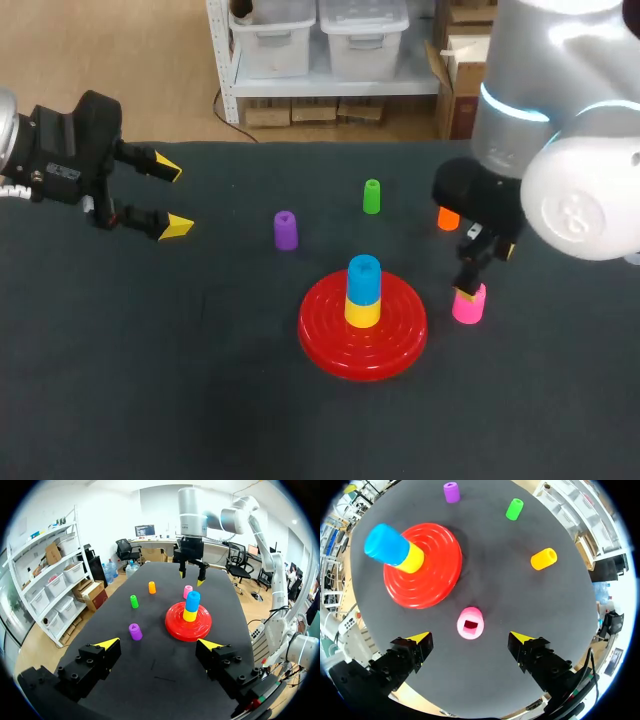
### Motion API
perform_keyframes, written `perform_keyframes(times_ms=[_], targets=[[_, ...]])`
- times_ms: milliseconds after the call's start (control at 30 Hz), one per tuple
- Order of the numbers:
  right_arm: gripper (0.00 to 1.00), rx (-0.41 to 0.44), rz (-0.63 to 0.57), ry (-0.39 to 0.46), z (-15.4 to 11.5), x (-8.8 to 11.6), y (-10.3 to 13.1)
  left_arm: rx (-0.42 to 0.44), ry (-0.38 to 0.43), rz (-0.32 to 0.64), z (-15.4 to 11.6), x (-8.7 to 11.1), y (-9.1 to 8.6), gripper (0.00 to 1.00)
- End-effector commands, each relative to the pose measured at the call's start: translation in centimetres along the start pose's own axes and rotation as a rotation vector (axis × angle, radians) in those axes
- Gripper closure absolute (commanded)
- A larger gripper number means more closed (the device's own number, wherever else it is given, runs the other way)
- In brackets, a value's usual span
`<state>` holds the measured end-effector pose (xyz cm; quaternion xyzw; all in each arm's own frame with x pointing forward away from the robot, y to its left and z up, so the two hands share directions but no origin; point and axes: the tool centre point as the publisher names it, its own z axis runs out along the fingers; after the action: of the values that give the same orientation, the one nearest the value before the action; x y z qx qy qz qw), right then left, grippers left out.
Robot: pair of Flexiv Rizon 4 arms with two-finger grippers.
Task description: Pick up and stack the cylinders on the red base in this order: pink,purple,orange,green
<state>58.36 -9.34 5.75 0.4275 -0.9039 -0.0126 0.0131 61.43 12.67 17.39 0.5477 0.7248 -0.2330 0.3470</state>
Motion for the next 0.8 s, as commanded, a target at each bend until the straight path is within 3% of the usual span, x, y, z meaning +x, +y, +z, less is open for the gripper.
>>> perform_keyframes(times_ms=[33,267,800], targets=[[0.00,0.007,0.012,-0.008,1.5,-0.4,-0.3,-0.002,-0.005,0.003,0.0,0.2,0.0,0.00],[0.00,0.022,0.042,-0.013,2.9,-0.1,-0.7,-0.002,-0.005,0.003,0.0,0.2,0.0,0.00],[0.00,0.023,0.031,-0.021,3.3,-0.4,-0.1,-0.002,-0.005,0.003,0.0,0.2,0.0,0.00]])
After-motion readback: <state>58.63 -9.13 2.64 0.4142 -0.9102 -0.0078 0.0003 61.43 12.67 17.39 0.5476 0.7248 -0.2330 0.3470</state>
